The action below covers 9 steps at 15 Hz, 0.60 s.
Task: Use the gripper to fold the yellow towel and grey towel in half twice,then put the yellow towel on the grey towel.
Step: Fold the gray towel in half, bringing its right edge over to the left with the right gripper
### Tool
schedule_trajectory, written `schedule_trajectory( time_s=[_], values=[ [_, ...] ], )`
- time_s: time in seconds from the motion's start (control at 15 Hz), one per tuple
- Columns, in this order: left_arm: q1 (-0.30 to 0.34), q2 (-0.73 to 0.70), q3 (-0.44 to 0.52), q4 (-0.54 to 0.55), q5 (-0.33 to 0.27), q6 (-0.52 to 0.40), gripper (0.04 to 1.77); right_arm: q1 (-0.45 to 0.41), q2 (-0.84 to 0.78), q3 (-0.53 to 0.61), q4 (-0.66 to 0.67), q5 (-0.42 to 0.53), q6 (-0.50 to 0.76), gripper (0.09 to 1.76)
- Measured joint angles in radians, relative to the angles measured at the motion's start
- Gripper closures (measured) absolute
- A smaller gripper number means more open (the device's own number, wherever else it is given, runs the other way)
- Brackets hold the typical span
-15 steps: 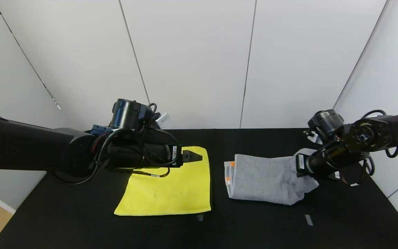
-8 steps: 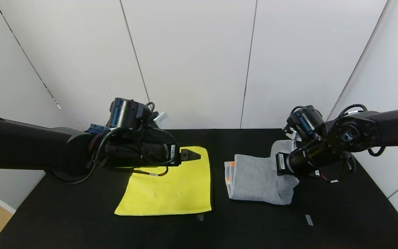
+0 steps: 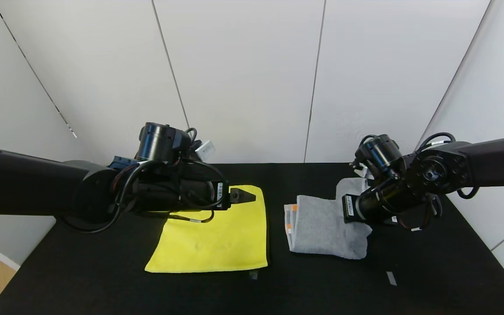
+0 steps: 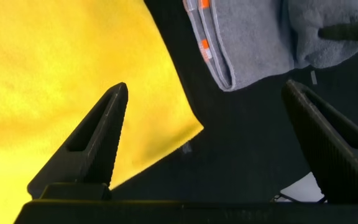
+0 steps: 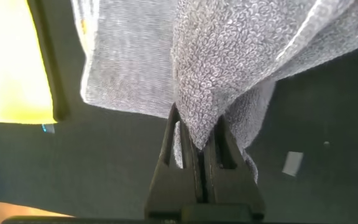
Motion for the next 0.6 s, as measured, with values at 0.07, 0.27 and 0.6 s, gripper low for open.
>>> schedule_trajectory(
  time_s=[0.07, 0.27, 0.6],
  values=[
    [0.002, 0.000, 0.000, 0.000, 0.001, 0.000, 0.09, 0.009, 0.007, -0.006, 0.000, -0.001, 0.000, 1.71],
    [0.000, -0.002, 0.000, 0.000, 0.000, 0.000, 0.09, 0.031, 0.031, -0.021, 0.000, -0.002, 0.000, 1.71],
    [0.000, -0.005, 0.000, 0.000, 0.001, 0.000, 0.09, 0.057, 0.074, -0.054, -0.001, -0.002, 0.001, 1.71]
  ],
)
